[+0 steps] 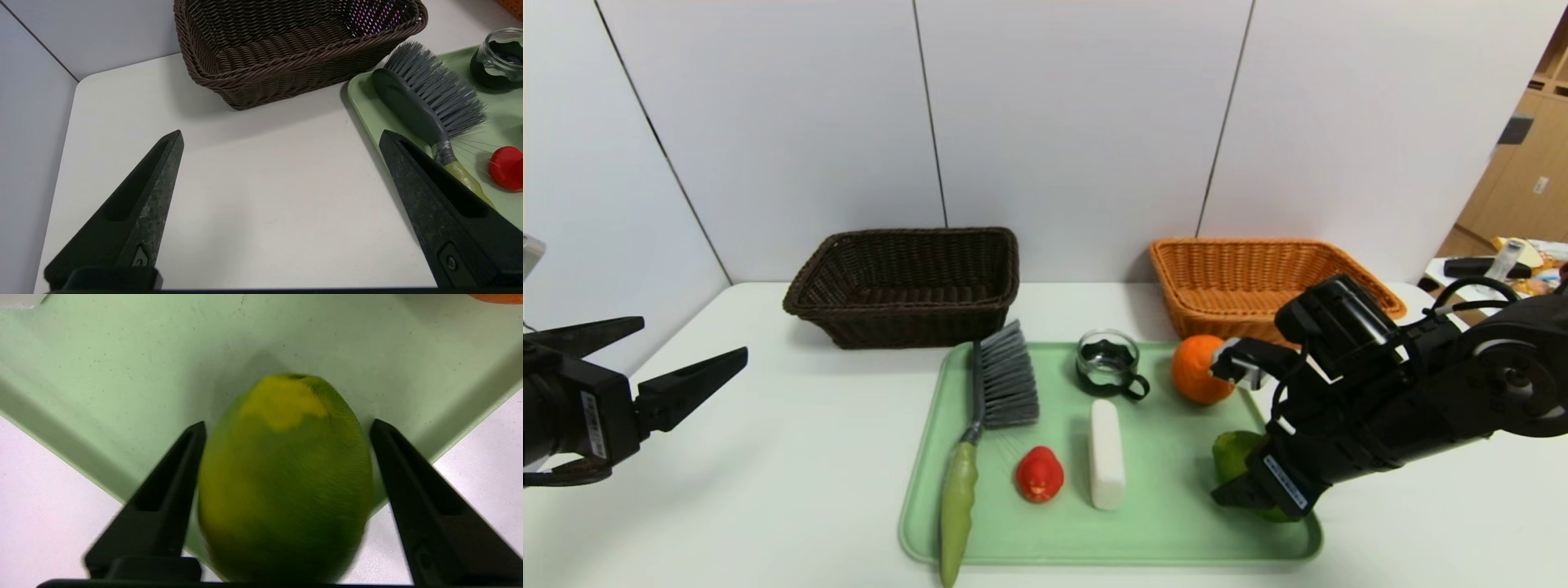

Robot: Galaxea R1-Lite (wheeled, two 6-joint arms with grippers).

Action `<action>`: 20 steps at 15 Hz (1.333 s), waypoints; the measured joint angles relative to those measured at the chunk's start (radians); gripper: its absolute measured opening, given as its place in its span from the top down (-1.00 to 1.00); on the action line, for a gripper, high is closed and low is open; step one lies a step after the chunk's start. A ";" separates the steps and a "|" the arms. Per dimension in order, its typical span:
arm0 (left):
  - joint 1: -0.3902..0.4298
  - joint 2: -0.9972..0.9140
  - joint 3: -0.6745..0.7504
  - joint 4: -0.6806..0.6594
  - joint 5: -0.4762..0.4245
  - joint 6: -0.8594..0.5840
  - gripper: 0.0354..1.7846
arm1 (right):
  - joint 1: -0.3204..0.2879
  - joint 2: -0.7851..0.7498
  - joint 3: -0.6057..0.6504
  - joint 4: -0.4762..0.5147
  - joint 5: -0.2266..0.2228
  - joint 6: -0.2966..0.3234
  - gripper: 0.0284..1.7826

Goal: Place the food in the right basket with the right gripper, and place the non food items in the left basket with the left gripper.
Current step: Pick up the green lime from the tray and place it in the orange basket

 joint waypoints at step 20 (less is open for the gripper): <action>0.000 -0.061 0.038 0.000 0.000 -0.018 -0.89 | -0.186 -0.259 -0.233 -0.236 0.010 0.032 -0.16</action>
